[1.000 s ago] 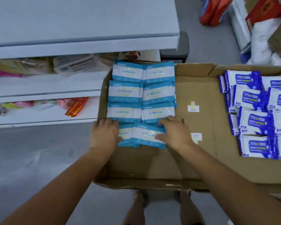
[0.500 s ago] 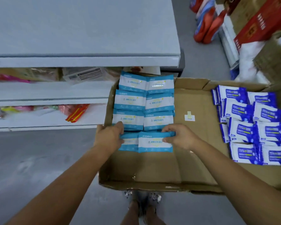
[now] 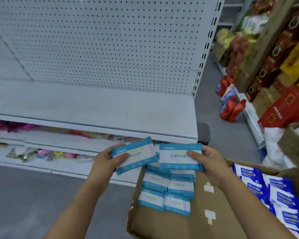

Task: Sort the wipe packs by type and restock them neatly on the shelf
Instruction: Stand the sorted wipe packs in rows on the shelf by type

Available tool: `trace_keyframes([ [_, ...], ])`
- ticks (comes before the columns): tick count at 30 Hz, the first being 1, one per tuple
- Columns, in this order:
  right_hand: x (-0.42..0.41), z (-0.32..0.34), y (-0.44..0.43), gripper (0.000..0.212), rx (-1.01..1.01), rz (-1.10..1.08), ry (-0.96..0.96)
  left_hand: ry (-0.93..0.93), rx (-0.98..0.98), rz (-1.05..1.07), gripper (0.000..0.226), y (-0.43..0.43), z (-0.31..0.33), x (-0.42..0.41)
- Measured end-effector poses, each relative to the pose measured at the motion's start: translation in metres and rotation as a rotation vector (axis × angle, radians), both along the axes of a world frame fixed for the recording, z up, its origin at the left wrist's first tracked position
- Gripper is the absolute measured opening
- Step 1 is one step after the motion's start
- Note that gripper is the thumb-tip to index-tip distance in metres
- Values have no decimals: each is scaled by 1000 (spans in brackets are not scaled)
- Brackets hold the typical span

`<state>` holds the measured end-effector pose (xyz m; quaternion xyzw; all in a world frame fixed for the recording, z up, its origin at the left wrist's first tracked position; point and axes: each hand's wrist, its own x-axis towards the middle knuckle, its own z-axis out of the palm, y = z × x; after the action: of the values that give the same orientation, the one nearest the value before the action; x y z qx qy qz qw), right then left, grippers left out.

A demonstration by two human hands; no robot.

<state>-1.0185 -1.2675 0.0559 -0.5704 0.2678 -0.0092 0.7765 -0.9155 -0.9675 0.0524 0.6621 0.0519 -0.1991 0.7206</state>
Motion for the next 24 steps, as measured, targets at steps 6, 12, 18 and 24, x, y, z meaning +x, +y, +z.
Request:
trace_keyframes([
  [6,41,55,64,19,-4,50,-121,-1,-131,153,23,62,60,20],
  [12,98,67,147,29,-44,93,-164,-109,-68,177,24,149,74,56],
  [18,173,61,254,24,3,43,-134,-160,-9,207,23,262,72,127],
  [24,251,63,337,22,-15,-9,-96,-133,29,162,24,351,70,206],
])
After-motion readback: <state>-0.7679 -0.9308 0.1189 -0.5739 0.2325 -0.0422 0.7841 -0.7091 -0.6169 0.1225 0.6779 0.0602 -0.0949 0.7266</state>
